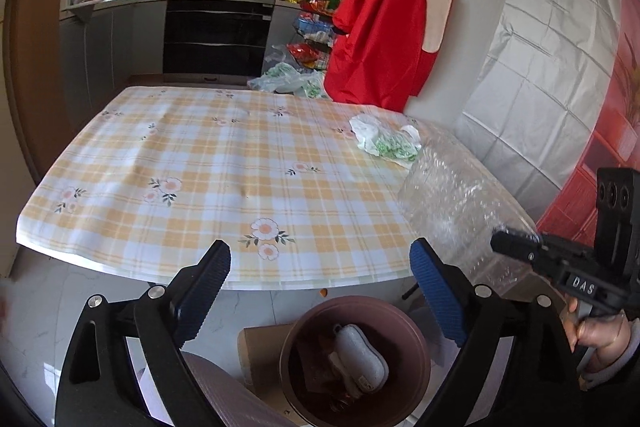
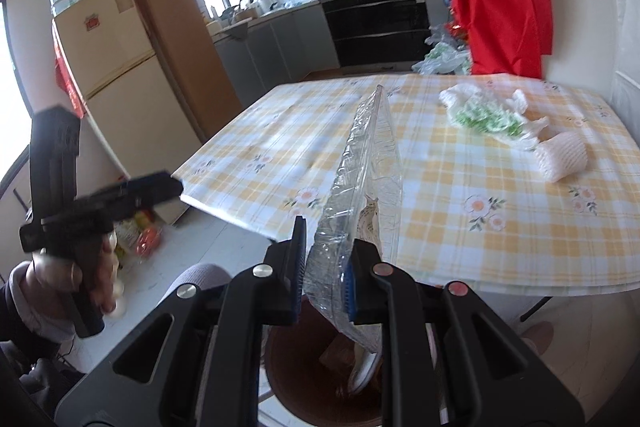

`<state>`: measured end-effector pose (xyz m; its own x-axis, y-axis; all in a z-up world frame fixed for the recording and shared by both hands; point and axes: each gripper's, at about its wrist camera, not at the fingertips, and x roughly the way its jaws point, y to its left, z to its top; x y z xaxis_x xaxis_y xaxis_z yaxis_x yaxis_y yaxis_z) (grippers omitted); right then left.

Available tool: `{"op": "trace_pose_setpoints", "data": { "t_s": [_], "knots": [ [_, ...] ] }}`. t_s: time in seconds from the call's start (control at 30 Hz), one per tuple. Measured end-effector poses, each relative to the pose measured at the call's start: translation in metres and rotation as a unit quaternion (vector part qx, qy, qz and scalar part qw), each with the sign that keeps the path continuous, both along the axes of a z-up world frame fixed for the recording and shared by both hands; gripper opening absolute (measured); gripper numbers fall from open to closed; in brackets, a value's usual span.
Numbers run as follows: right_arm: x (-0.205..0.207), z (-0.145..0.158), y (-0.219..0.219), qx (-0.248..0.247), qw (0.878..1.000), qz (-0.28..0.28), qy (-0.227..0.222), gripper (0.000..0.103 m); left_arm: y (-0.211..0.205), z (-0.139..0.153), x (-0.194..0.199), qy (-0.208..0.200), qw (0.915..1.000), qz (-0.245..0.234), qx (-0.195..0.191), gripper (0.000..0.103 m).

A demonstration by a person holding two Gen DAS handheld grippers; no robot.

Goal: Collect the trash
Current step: 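Lower the clear tray over the bin and open the right tool, then grasp the white plastic bag with green print with the left tool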

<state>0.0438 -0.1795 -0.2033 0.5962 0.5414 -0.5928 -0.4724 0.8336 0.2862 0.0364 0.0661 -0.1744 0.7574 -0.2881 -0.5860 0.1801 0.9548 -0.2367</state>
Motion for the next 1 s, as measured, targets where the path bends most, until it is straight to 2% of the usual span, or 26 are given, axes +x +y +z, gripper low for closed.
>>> {"op": "trace_pose_setpoints", "data": {
  "t_s": [0.3,0.63,0.87,1.0],
  "knots": [
    [-0.011,-0.004,0.023,-0.012,0.999,0.032,0.030,0.019,0.011,-0.007,-0.017,-0.001,0.9998,0.011,-0.019,0.089],
    [-0.007,-0.012,0.020,-0.013,0.999,0.019,0.044,0.033,0.021,-0.014,-0.017,0.004,0.9993,0.029,-0.025,0.089],
    [-0.002,-0.008,-0.003,-0.018,0.998,-0.054,0.019,0.081,0.016,-0.020,-0.016,0.012,0.9995,0.023,-0.021,0.089],
    [0.001,-0.009,-0.013,-0.027,0.996,-0.084,0.012,0.093,0.014,-0.021,-0.015,0.013,0.9995,0.023,-0.019,0.089]
  ]
}}
